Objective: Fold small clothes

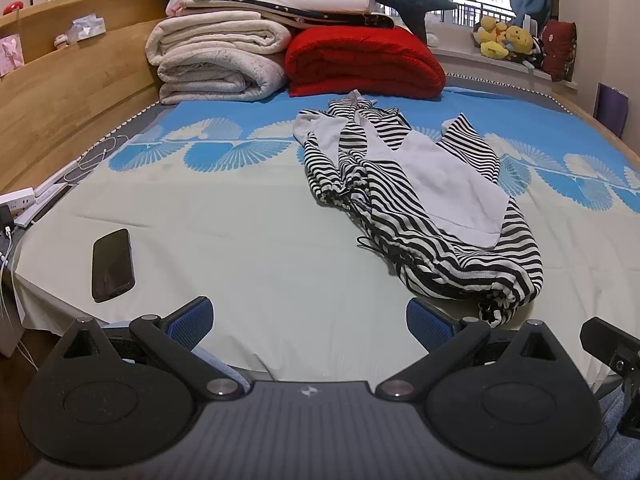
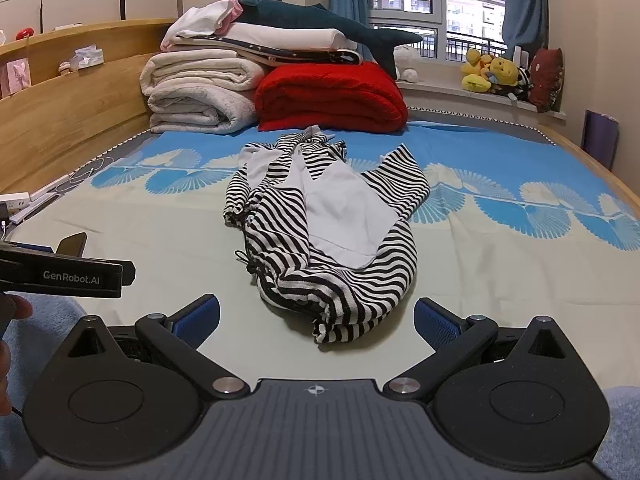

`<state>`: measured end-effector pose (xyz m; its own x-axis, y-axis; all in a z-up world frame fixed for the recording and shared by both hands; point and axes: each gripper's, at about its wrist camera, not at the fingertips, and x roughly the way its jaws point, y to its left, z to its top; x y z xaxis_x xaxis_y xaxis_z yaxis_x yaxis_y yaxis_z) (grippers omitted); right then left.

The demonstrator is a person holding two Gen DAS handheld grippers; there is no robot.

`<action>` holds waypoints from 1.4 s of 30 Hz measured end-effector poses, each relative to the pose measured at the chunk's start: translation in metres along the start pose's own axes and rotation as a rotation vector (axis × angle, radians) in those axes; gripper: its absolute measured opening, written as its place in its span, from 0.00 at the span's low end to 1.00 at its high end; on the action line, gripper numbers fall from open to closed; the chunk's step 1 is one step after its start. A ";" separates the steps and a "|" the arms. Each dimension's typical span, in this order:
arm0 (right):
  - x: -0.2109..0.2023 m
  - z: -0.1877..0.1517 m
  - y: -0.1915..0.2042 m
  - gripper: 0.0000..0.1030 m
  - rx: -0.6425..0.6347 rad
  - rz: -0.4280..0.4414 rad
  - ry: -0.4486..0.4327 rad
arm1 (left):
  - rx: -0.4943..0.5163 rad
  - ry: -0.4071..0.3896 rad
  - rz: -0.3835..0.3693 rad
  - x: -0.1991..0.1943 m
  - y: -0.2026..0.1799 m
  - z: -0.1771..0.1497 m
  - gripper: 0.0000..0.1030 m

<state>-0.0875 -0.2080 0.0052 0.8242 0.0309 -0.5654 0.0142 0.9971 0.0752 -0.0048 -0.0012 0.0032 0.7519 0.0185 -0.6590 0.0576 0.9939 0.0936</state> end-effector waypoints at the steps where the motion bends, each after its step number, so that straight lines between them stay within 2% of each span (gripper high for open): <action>1: 0.000 0.000 0.000 0.99 0.001 0.000 0.001 | 0.000 0.000 0.000 0.000 0.000 0.000 1.00; 42: 0.000 0.000 0.003 0.99 0.008 0.002 0.011 | -0.001 0.004 -0.005 -0.001 0.001 0.001 1.00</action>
<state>-0.0872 -0.2054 0.0052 0.8180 0.0335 -0.5742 0.0173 0.9964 0.0828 -0.0053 -0.0006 0.0048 0.7491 0.0143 -0.6623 0.0607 0.9941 0.0901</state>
